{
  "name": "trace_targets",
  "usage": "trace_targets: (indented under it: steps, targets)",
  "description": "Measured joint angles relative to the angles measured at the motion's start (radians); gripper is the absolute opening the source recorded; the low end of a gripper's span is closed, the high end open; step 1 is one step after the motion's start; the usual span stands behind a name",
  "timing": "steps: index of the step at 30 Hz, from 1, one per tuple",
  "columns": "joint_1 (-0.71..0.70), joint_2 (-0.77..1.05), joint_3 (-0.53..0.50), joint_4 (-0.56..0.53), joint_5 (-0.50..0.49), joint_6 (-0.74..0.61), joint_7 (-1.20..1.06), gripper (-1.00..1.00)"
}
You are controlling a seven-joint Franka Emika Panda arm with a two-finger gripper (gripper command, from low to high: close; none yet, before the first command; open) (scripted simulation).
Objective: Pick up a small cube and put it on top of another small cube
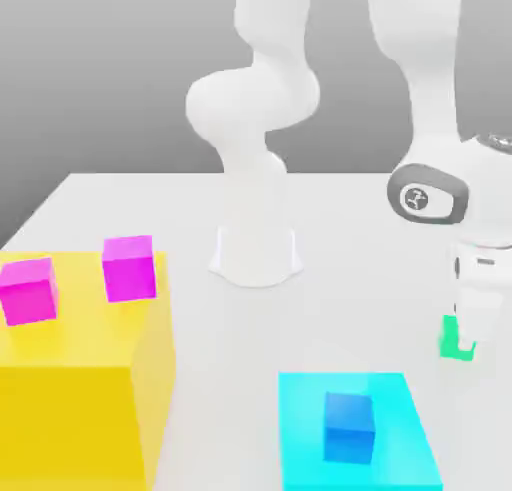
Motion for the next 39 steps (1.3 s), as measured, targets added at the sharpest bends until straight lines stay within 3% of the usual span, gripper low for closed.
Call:
trace_targets:
  steps: [7, 13, 23, 29, 33, 36, 37, 39]
  targets:
    - [-0.01, -0.017, 0.012, -0.004, 0.008, -0.014, -0.006, -1.0]
    - [-0.092, -0.214, 0.095, -0.03, 0.178, -0.179, -0.156, -1.0]
    - [-0.545, -0.401, -0.128, 0.196, 0.219, -0.566, -0.552, -1.0]
    - [-0.713, -0.481, -0.289, 0.314, 0.21, -0.765, -0.746, -1.0]
    - [-0.81, -0.521, -0.4, 0.366, 0.2, -0.866, -0.852, -1.0]
    - [-0.867, -0.477, -0.473, 0.358, 0.208, -0.82, -0.927, -1.0]
    - [-0.873, -0.463, -0.482, 0.345, 0.211, -0.794, -0.936, 1.0]
    - [-0.874, -0.463, -0.482, 0.345, 0.211, -0.794, -0.936, 1.0]
